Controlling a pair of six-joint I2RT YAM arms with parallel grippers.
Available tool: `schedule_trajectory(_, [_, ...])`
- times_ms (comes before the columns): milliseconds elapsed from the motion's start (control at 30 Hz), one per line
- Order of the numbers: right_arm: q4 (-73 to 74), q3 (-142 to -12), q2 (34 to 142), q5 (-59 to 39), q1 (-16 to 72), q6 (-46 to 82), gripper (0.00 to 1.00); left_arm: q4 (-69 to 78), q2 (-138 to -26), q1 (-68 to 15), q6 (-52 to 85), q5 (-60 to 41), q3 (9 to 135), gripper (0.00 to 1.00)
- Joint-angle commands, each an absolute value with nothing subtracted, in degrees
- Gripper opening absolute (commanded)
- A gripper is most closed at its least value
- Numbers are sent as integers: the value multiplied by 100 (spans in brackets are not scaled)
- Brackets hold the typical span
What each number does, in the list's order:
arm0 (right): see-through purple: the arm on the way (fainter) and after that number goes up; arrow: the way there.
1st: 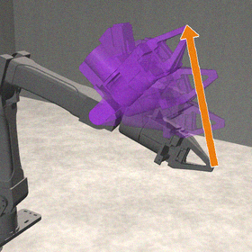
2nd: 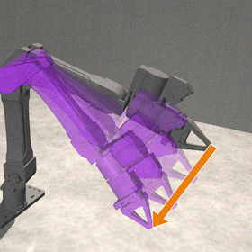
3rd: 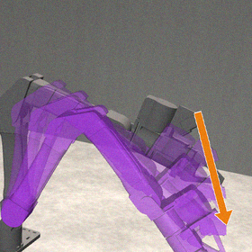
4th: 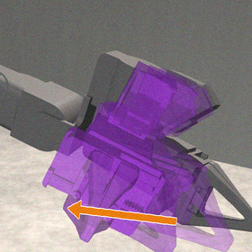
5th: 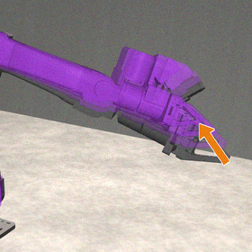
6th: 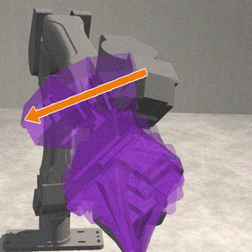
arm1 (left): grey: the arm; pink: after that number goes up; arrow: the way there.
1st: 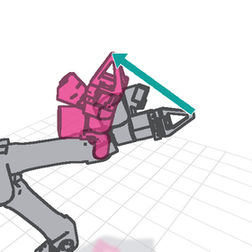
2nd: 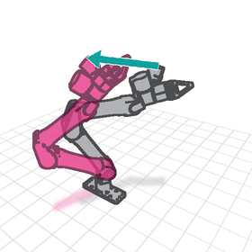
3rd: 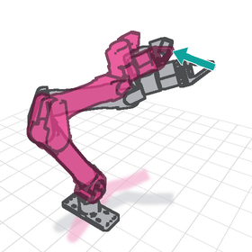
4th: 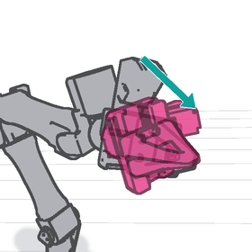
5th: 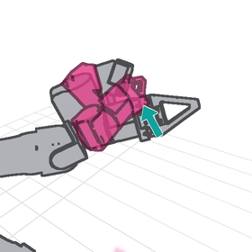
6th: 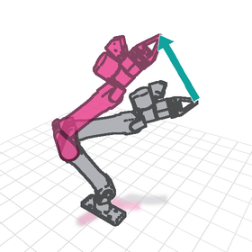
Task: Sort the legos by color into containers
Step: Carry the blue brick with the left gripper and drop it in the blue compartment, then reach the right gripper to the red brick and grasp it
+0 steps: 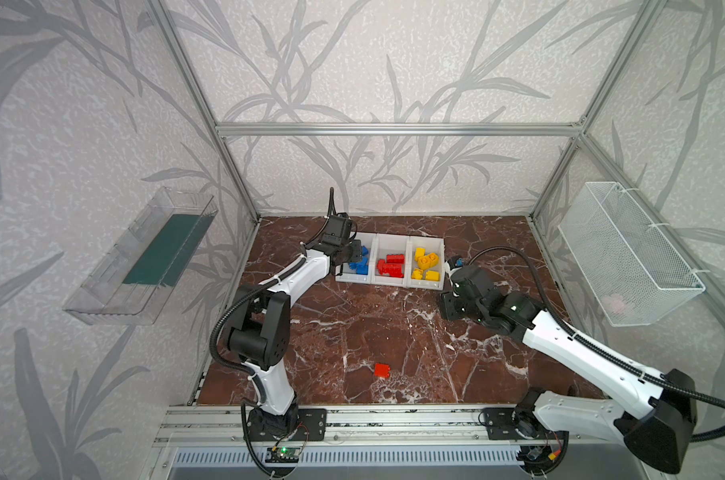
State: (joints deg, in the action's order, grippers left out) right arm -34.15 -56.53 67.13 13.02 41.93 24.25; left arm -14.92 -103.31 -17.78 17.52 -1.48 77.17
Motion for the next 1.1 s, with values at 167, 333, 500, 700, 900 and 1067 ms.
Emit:
schedule_trajectory(167, [-3665, -5592, 6487, 1248, 4184, 2496, 63, -1535, -10720, -1723, 1712, -249, 8266, 47])
schedule_trajectory(333, [-3672, -5546, 6460, 1207, 4184, 2542, 63, -1219, -10692, -1714, 1737, -677, 8063, 60])
schedule_trajectory(500, [-3669, -5562, 6495, 1134, 4194, 2491, 63, -1182, -10535, -1711, 1758, -659, 7952, 60])
schedule_trajectory(700, [-3578, -5558, 6689, 817, 4398, 2087, 63, -1109, -10179, -1697, 1767, -577, 7673, 60])
schedule_trajectory(900, [-3344, -5469, 7196, 433, 5390, 1208, 65, -1053, -9639, -1652, 1809, -503, 7132, 61])
schedule_trajectory(1067, [-3217, -5504, 7929, 73, 6168, 1096, 65, -1081, -9123, -1622, 1921, -476, 6584, 61])
